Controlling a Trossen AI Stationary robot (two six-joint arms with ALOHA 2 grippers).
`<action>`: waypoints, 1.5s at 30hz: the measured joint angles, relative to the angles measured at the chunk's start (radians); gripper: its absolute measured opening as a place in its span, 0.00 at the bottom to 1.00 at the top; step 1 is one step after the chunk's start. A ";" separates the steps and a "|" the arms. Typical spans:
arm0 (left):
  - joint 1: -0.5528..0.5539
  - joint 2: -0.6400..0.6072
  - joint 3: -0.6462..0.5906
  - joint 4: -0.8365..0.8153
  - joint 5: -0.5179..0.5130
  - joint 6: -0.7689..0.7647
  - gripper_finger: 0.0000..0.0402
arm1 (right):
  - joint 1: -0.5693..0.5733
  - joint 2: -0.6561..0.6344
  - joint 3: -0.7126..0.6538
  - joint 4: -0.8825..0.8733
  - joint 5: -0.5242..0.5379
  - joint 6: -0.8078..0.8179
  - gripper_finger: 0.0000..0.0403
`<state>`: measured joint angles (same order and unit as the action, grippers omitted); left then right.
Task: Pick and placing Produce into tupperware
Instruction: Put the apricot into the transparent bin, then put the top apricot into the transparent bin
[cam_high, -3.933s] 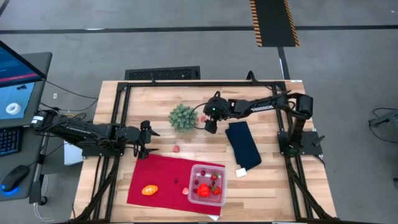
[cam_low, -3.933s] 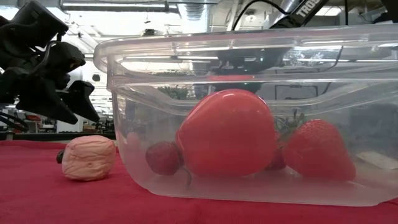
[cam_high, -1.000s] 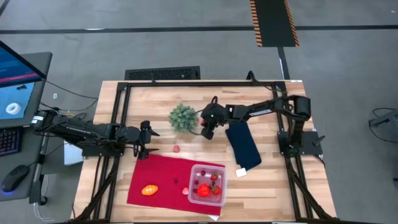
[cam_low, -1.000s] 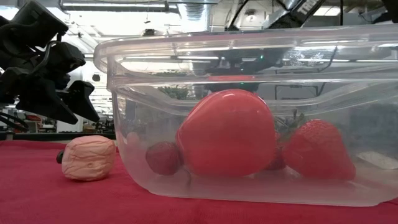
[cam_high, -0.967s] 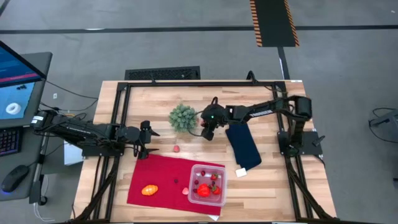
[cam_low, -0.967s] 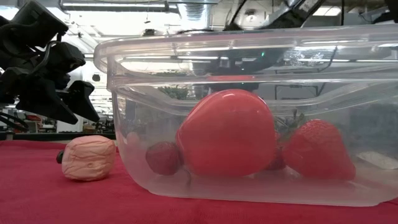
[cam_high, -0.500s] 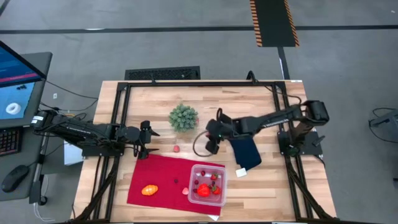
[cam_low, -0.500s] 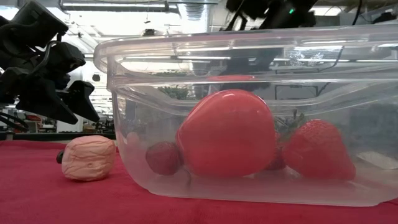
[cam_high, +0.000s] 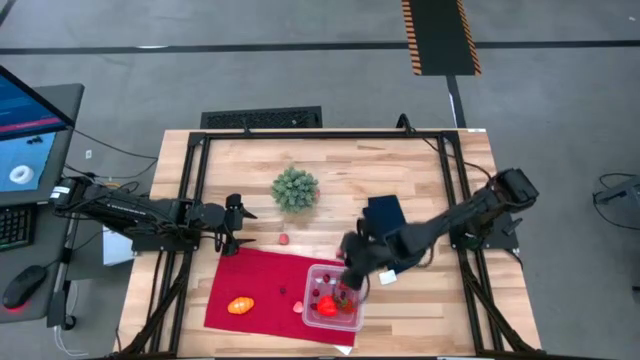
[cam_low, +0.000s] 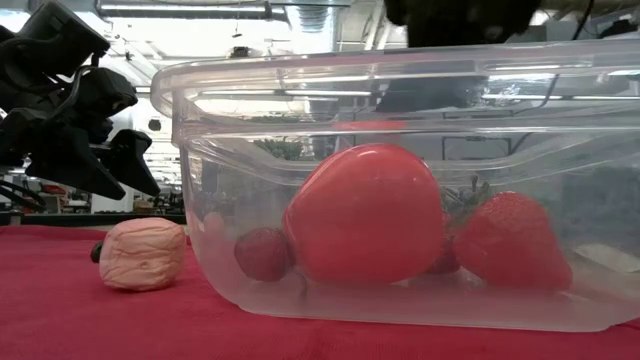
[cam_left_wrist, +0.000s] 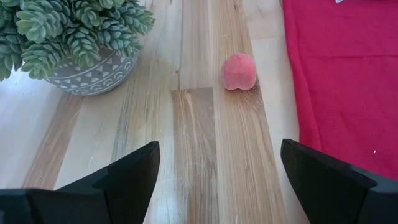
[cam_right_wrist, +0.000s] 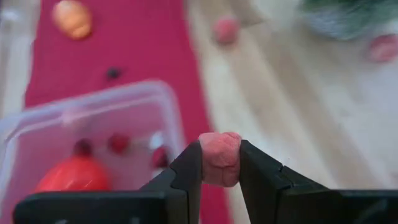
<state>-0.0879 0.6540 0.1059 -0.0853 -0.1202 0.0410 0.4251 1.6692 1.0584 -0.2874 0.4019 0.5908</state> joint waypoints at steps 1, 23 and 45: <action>0.000 0.000 0.000 0.000 0.000 0.000 0.81 | 0.019 0.007 -0.001 0.008 0.007 0.004 0.28; 0.000 0.000 0.000 0.000 0.000 0.000 0.81 | 0.223 0.219 -0.001 0.259 0.235 0.175 0.28; 0.000 0.000 0.000 0.000 0.000 0.000 0.81 | 0.208 0.178 -0.002 0.217 0.328 0.114 0.56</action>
<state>-0.0883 0.6540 0.1059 -0.0856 -0.1204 0.0410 0.6333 1.8467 1.0569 -0.0705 0.7303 0.7049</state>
